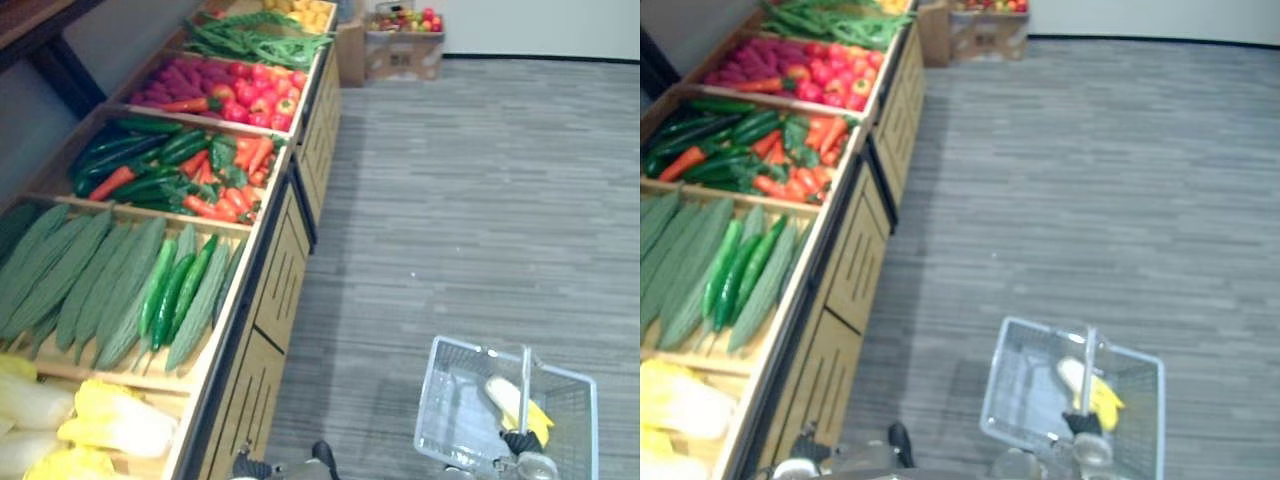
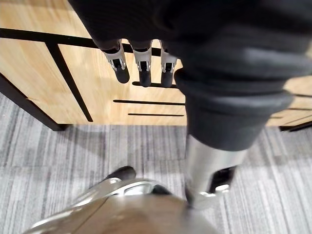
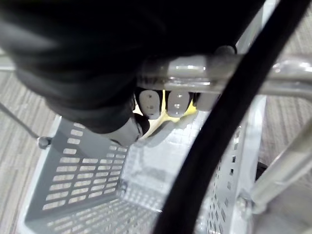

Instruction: Pick vegetable in the basket

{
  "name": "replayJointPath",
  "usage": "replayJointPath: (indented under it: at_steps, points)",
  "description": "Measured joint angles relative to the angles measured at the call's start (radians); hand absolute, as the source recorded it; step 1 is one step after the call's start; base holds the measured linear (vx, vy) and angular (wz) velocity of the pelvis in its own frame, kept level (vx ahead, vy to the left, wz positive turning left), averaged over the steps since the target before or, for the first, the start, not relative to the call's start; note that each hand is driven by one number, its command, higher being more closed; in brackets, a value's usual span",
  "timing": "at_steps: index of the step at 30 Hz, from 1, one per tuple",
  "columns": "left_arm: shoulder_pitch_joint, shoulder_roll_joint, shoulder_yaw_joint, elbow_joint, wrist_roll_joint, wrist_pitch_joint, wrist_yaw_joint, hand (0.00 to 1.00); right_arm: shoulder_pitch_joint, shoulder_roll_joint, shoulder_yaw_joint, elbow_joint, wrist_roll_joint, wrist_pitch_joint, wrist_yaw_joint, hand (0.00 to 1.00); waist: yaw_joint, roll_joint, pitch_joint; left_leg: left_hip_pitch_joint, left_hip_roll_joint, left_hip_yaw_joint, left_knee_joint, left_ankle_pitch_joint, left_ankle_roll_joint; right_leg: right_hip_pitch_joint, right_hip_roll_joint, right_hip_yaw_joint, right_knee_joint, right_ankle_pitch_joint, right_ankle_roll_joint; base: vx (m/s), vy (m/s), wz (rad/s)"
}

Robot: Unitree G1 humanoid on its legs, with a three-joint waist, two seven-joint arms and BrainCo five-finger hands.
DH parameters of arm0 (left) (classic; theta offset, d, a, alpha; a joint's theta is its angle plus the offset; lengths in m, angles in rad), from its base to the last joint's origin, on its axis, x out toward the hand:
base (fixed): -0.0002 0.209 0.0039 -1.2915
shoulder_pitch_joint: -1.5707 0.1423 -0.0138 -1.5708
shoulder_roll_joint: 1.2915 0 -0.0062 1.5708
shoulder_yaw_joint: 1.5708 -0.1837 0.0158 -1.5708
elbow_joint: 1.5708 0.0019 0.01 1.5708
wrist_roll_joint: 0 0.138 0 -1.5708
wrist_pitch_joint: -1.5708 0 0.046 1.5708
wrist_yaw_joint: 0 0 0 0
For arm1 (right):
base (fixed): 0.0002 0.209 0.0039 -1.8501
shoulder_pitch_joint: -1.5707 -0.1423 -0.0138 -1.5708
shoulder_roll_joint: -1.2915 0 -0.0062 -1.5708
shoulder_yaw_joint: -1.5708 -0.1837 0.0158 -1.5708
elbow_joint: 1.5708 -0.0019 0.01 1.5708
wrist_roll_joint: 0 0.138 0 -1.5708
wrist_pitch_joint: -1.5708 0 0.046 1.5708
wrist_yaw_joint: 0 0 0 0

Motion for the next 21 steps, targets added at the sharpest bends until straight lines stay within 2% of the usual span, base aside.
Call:
replayJointPath:
  at_steps: [1,3,10,13,15,16,17,18,19,21]
  points:
    - [-0.005,0.012,-0.006,-0.003,0.0,-0.005,-0.001,0.0,-0.011,0.008,-0.006,0.001,0.0,0.001,0.002,1.0,-0.001,-0.026,-0.003,-0.02,-0.012,-0.018,0.011,-0.004,-0.004,-0.015,0.012,0.02,-0.013,0.003,0.004,0.1,0.087,-0.23]
    - [-0.006,0.025,-0.006,0.001,0.001,-0.006,-0.002,0.0,-0.007,0.015,-0.02,0.004,0.0,0.001,0.001,1.0,0.001,-0.034,0.001,-0.016,-0.024,-0.013,0.011,-0.027,0.007,-0.014,0.016,0.022,-0.032,0.008,0.008,0.02,0.103,-0.19]
    - [0.002,0.03,-0.037,0.009,0.003,-0.006,-0.007,0.0,-0.004,0.02,-0.035,-0.005,0.001,0.0,0.003,1.0,0.002,-0.026,-0.001,0.035,-0.049,0.011,-0.056,-0.031,0.021,-0.031,0.006,0.065,-0.027,0.006,0.034,-0.01,0.017,-0.2]
    - [0.007,0.038,-0.06,0.009,0.003,-0.006,-0.009,0.0,0.003,0.02,-0.058,-0.016,0.001,0.001,0.016,1.0,-0.006,-0.033,-0.002,0.044,-0.072,0.014,-0.071,-0.039,0.029,-0.064,-0.028,0.073,0.051,-0.03,0.04,0.03,0.013,-0.06]
    - [0.008,0.039,-0.079,0.016,0.003,-0.006,-0.012,0.0,0.002,0.021,-0.086,-0.019,0.004,0.001,0.019,1.0,-0.005,-0.028,0.0,0.068,-0.072,0.018,-0.083,-0.057,0.032,-0.101,-0.05,0.072,0.163,-0.03,0.036,0.08,0.048,-0.09]
    - [0.011,0.039,-0.085,0.02,0.003,-0.006,-0.015,0.0,0.001,0.023,-0.091,-0.04,0.013,0.0,0.018,1.0,-0.005,-0.025,0.002,0.094,-0.068,0.025,-0.087,-0.067,0.033,-0.157,-0.07,0.077,0.301,-0.019,0.011,0.08,0.074,-0.16]
    - [0.014,0.039,-0.085,0.02,0.003,-0.006,-0.016,0.0,-0.001,0.024,-0.1,-0.049,0.024,-0.001,0.016,1.0,-0.004,-0.016,-0.001,0.113,-0.067,0.036,-0.092,-0.071,0.035,-0.185,-0.08,0.081,0.371,-0.004,-0.012,0.09,0.11,-0.27]
    - [0.02,0.039,-0.085,0.019,0.003,-0.005,-0.019,0.0,-0.001,0.023,-0.106,-0.067,0.028,-0.002,0.016,1.0,-0.001,-0.015,0.0,0.147,-0.062,0.044,-0.098,-0.074,0.045,-0.238,-0.101,0.09,0.505,0.039,-0.073,0.13,0.109,-0.14]
    - [0.023,0.04,-0.085,0.018,0.004,-0.005,-0.023,0.0,0.004,0.028,-0.109,-0.079,0.03,-0.01,0.016,1.0,-0.008,-0.01,0.005,0.172,-0.057,0.043,-0.098,-0.085,0.058,-0.275,-0.12,0.092,0.597,0.062,-0.087,0.14,0.088,-0.02]
    - [0.02,0.041,-0.085,0.018,0.008,-0.004,-0.027,0.0,0.007,0.032,-0.108,-0.079,0.032,-0.012,0.015,1.0,-0.012,-0.017,0.002,0.198,-0.044,0.043,-0.11,-0.092,0.06,-0.299,-0.115,0.053,0.621,0.024,-0.083,0.17,0.025,0.14]
